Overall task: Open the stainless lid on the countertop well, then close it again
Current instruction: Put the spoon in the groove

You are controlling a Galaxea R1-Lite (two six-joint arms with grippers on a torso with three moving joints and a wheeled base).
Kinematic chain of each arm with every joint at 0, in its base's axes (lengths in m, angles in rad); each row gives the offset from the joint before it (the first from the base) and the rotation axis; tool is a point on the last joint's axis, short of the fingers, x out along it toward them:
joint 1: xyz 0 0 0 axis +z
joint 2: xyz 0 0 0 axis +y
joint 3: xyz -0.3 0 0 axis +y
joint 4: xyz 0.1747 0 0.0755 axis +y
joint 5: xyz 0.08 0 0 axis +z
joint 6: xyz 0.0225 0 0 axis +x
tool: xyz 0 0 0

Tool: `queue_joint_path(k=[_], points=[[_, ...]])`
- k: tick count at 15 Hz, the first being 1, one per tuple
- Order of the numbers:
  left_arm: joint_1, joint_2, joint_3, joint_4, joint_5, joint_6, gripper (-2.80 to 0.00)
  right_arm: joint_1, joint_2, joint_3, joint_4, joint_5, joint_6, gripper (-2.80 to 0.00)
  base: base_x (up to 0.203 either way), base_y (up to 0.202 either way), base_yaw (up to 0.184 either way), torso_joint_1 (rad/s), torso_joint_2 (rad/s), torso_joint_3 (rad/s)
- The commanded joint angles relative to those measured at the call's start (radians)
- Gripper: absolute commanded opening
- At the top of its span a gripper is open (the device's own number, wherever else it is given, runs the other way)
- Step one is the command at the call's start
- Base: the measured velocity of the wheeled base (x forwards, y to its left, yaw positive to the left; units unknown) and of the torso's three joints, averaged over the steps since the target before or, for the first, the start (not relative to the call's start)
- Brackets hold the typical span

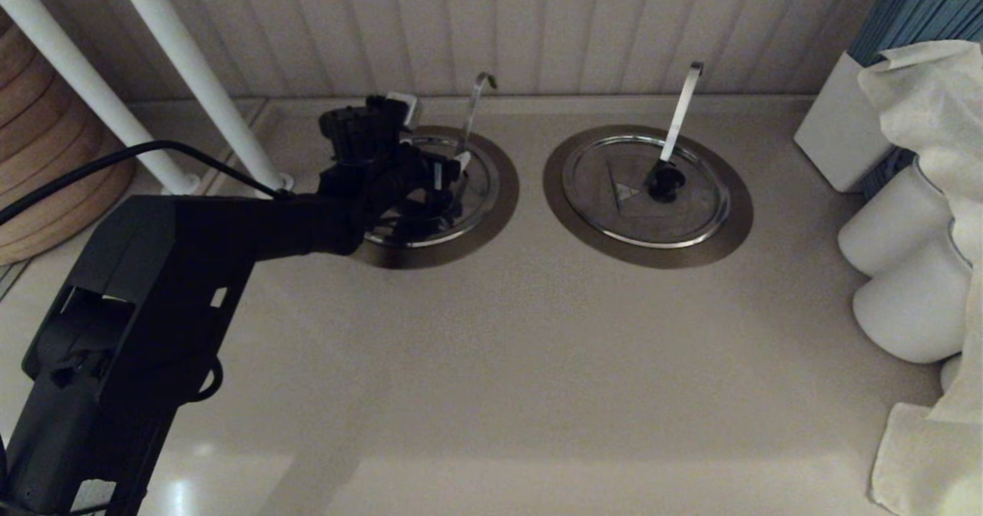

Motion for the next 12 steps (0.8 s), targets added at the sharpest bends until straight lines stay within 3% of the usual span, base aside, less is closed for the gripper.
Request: queue_joint_path(k=[1, 12], points=[[0.002, 0.008, -0.001, -0.004, 0.001, 0.000, 0.00, 0.000, 0.000, 0.000, 0.000, 0.000, 0.000, -2.80, 0.000, 0.000, 0.000, 0.000, 0.00, 0.000], [0.031, -0.002, -0.003, 0.042, -0.009, 0.007, 0.00, 0.000, -0.002, 0.000, 0.000, 0.000, 0.000, -2.80, 0.000, 0.000, 0.000, 0.000, 0.00, 0.000]])
